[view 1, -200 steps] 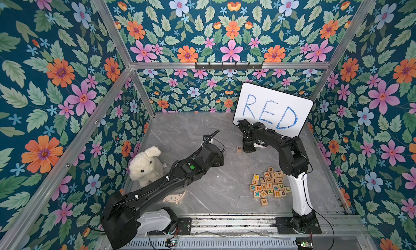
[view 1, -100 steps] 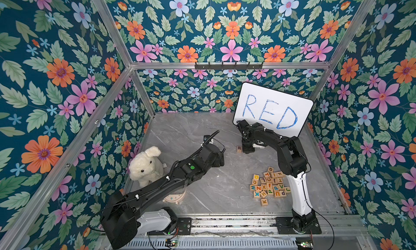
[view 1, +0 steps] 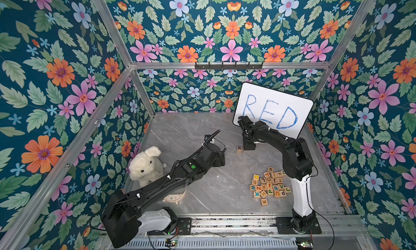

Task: Assemble the uppercase word "red" with letter blocks
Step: Place the letter block at the center of the board, then pick up the letter block from the center of the board.

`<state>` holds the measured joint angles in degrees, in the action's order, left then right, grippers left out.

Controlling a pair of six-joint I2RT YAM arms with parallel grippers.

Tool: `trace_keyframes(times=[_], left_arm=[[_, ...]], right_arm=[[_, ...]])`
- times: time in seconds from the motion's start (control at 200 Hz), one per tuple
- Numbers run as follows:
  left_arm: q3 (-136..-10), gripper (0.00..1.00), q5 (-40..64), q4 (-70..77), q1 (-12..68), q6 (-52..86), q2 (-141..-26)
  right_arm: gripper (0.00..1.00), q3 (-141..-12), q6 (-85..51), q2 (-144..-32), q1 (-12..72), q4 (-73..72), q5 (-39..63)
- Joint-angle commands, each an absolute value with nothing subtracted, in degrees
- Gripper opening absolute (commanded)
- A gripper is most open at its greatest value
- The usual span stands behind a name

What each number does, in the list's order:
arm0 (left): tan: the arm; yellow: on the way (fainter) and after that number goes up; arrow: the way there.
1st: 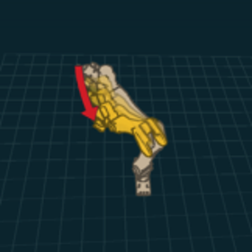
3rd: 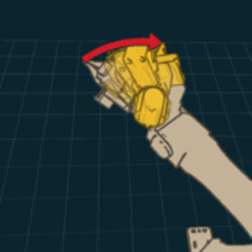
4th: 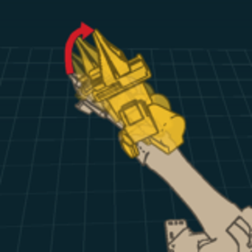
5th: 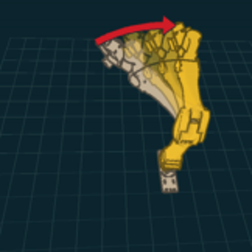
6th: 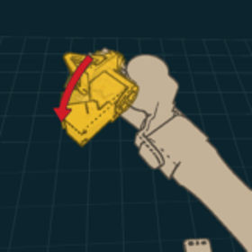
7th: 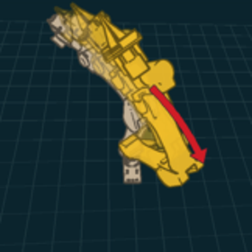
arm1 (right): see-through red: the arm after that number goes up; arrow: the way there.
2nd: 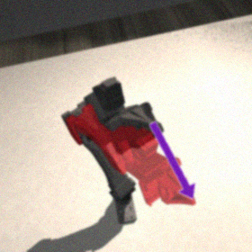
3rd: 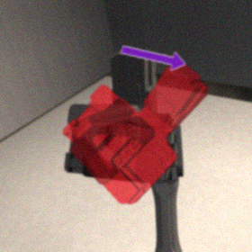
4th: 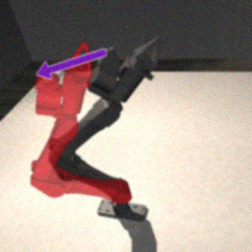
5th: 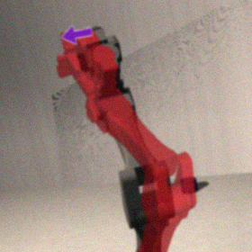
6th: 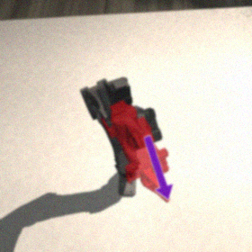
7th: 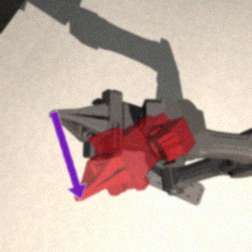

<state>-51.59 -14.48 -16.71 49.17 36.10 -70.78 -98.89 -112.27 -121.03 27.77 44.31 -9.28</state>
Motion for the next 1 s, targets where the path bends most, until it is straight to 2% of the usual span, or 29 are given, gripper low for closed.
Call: trace_keyframes(times=[0.0, 0.205, 0.355, 0.445, 0.515, 0.6, 0.655, 0.755, 0.87, 0.995], left_arm=[[-51.62, 0.87, -14.59, -15.70, 49.13, 36.34, -70.85], [-51.70, 0.88, -14.42, -15.16, 49.13, 36.20, -70.84], [-52.10, 0.88, -14.42, -14.54, 49.13, 36.13, -70.93], [-52.55, 0.89, -14.23, -14.53, 49.13, 35.91, -71.10], [-52.49, 0.91, -13.01, -14.38, 49.13, 34.82, -71.19], [-52.79, 0.99, -13.00, -15.44, 49.13, 30.51, -71.19], [-53.13, 0.99, -16.87, -17.41, 49.13, 29.68, -71.10], [-53.22, 0.99, -22.20, -19.63, 49.04, 29.76, -70.59], [-52.78, 0.99, -21.97, -18.27, 48.87, 29.42, -70.21], [-53.79, 0.99, -19.78, -17.94, 48.52, 31.19, -71.65]], right_arm=[[0.70, -97.32, -114.07, -118.60, 28.38, 43.22, -9.91], [0.70, -89.82, -110.53, -110.67, 29.00, 36.90, -8.42], [0.65, -84.26, -96.09, -102.91, 29.10, 30.10, -8.51], [0.60, -75.59, -83.84, -96.04, 28.62, 18.83, -7.69], [0.55, -67.15, -79.21, -89.49, 27.59, 11.25, -6.01], [0.54, -57.09, -72.81, -82.32, 26.40, 1.83, -5.49], [0.54, -52.55, -67.11, -77.97, 25.33, -1.50, -4.21], [0.54, -50.14, -57.55, -70.85, 23.10, 4.95, -4.15], [0.57, -51.71, -47.08, -64.80, 22.06, 17.71, -8.18], [0.57, -51.94, -45.78, -61.14, 21.81, 28.05, -13.96]])
